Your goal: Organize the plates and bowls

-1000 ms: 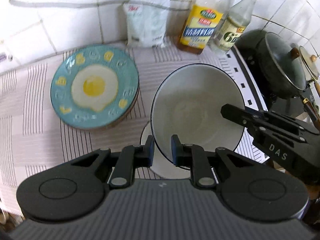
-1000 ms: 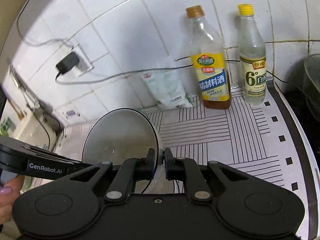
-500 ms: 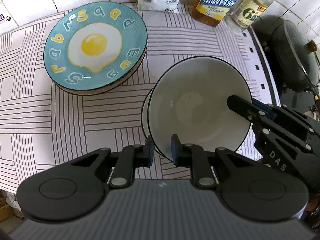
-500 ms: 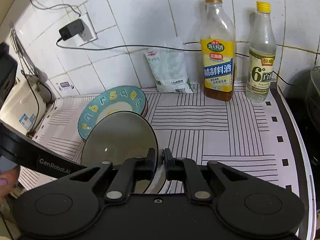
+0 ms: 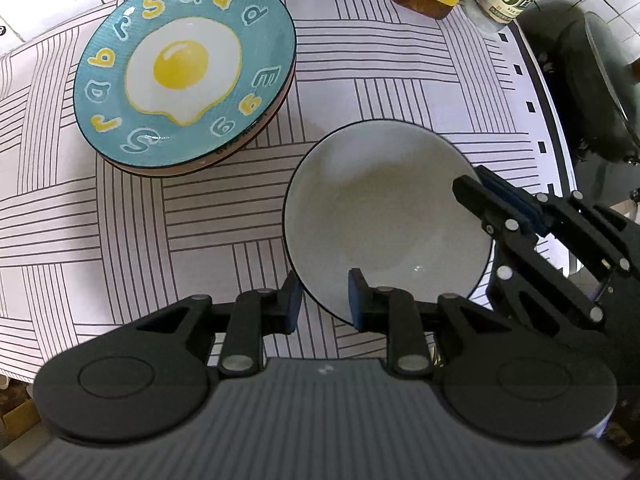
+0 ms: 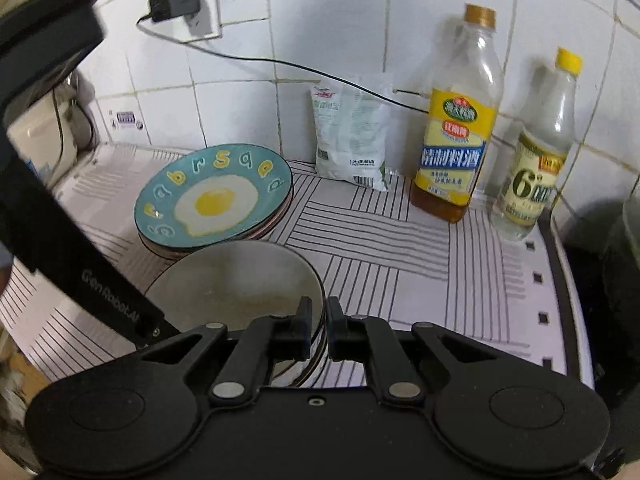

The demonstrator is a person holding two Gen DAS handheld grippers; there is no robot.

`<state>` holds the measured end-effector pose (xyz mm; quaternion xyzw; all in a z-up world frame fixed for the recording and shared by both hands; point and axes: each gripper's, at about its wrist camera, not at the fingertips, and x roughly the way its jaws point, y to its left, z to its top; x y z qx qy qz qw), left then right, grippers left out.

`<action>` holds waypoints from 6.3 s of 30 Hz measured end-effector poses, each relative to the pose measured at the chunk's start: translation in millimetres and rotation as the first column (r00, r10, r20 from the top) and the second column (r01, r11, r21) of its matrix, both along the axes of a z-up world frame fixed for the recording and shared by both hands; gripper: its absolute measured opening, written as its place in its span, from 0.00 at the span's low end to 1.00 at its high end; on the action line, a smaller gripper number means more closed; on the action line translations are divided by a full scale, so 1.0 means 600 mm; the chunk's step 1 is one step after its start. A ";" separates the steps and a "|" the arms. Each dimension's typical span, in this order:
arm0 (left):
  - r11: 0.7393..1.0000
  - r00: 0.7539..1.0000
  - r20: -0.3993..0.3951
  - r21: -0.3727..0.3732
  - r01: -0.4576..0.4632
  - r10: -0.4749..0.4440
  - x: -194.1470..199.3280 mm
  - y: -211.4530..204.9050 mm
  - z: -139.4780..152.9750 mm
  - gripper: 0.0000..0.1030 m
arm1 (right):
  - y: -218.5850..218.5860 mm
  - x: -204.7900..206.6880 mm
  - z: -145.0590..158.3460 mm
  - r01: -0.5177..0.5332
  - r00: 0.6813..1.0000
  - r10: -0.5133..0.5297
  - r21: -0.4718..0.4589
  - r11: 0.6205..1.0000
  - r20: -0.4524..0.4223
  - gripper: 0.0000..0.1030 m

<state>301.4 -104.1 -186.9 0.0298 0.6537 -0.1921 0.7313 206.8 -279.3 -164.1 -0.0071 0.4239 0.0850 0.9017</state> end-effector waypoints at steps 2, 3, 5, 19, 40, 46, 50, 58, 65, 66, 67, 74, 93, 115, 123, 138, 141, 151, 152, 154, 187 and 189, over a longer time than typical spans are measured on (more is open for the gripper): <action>1.000 1.000 0.001 0.003 0.004 -0.004 0.001 -0.003 0.000 0.23 | 0.005 -0.001 -0.002 -0.013 1.000 0.013 -0.040 0.999 0.009 0.10; 1.000 1.000 0.002 0.008 0.006 -0.006 0.001 -0.004 -0.001 0.23 | 0.006 -0.001 -0.002 -0.018 1.000 0.019 -0.049 0.999 0.012 0.10; 1.000 1.000 0.008 0.011 0.007 -0.007 0.000 -0.006 -0.001 0.23 | 0.006 -0.001 -0.001 -0.019 1.000 0.020 -0.054 0.998 0.010 0.10; 0.996 0.987 0.152 -0.083 -0.032 0.045 -0.061 0.032 0.071 0.34 | -0.021 -0.071 0.068 -0.043 0.993 0.036 0.057 0.997 0.111 0.32; 0.928 0.937 0.260 -0.348 -0.134 0.232 -0.170 0.129 0.064 0.45 | -0.054 -0.171 0.013 -0.145 0.987 0.136 0.110 0.983 0.085 0.67; 0.896 0.919 0.281 -0.422 -0.140 0.276 -0.154 0.141 0.035 0.52 | -0.039 -0.164 -0.038 -0.148 0.987 0.141 0.104 0.983 0.078 0.75; 0.863 0.927 0.212 -0.470 -0.182 0.311 -0.112 0.139 0.001 0.56 | -0.019 -0.148 -0.083 -0.168 0.982 0.159 0.085 0.982 0.104 0.90; 0.863 0.952 0.126 -0.467 -0.192 0.280 -0.046 0.112 -0.087 0.58 | 0.010 -0.089 -0.148 -0.189 0.973 0.175 0.089 0.978 0.151 0.92; 0.860 0.962 0.093 -0.477 -0.184 0.257 -0.029 0.094 -0.119 0.56 | 0.021 -0.058 -0.164 -0.197 0.968 0.174 0.120 0.973 0.180 0.94; 0.857 0.964 0.084 -0.481 -0.183 0.254 -0.028 0.091 -0.121 0.56 | 0.022 -0.055 -0.166 -0.197 0.969 0.173 0.125 0.972 0.178 0.94; 0.854 0.964 0.079 -0.486 -0.184 0.253 -0.028 0.089 -0.122 0.54 | 0.022 -0.053 -0.168 -0.197 0.969 0.173 0.130 0.972 0.176 0.94; 0.872 0.967 0.110 -0.463 -0.156 0.231 -0.023 0.087 -0.127 0.45 | 0.020 -0.047 -0.172 -0.203 0.970 0.179 0.140 0.969 0.165 0.94; 0.893 0.977 0.144 -0.443 -0.078 0.157 -0.026 0.103 -0.101 0.45 | 0.042 -0.071 -0.152 -0.177 0.966 0.149 0.121 0.977 0.213 0.94; 0.918 0.943 0.254 -0.383 -0.107 0.216 0.081 0.201 0.062 0.46 | 0.121 0.081 -0.051 -0.293 0.912 0.231 0.143 0.945 0.340 0.94; 0.920 0.947 0.238 -0.376 -0.115 0.216 0.170 0.223 0.018 0.46 | 0.152 0.159 -0.094 -0.284 0.925 0.226 0.158 0.946 0.305 0.94; 0.950 0.966 0.225 -0.309 -0.052 0.126 0.235 0.221 -0.035 0.47 | 0.195 0.212 -0.145 -0.253 0.954 0.224 0.134 0.958 0.199 0.94; 0.949 0.968 0.211 -0.308 -0.063 0.133 0.239 0.220 -0.041 0.47 | 0.201 0.218 -0.147 -0.252 0.957 0.228 0.128 0.959 0.180 0.94; 0.930 0.957 0.197 -0.344 -0.134 0.211 0.243 0.230 -0.053 0.48 | 0.204 0.229 -0.148 -0.249 0.960 0.230 0.111 0.962 0.160 0.94; 0.931 0.955 0.206 -0.340 -0.134 0.213 0.241 0.228 -0.052 0.49 | 0.205 0.229 -0.147 -0.243 0.963 0.225 0.114 0.963 0.151 0.93; 0.932 0.950 0.219 -0.333 -0.142 0.223 0.239 0.226 -0.050 0.49 | 0.215 0.235 -0.144 -0.238 0.965 0.222 0.112 0.965 0.137 0.93; 0.938 0.796 0.503 -0.251 -0.239 0.337 -0.067 0.277 0.221 0.70 | 0.129 0.023 0.107 -0.086 0.992 0.075 0.109 0.990 0.105 0.94; 0.935 0.793 0.503 -0.254 -0.246 0.345 -0.080 0.285 0.234 0.70 | 0.125 0.014 0.122 -0.055 0.996 0.045 0.131 0.990 0.078 0.93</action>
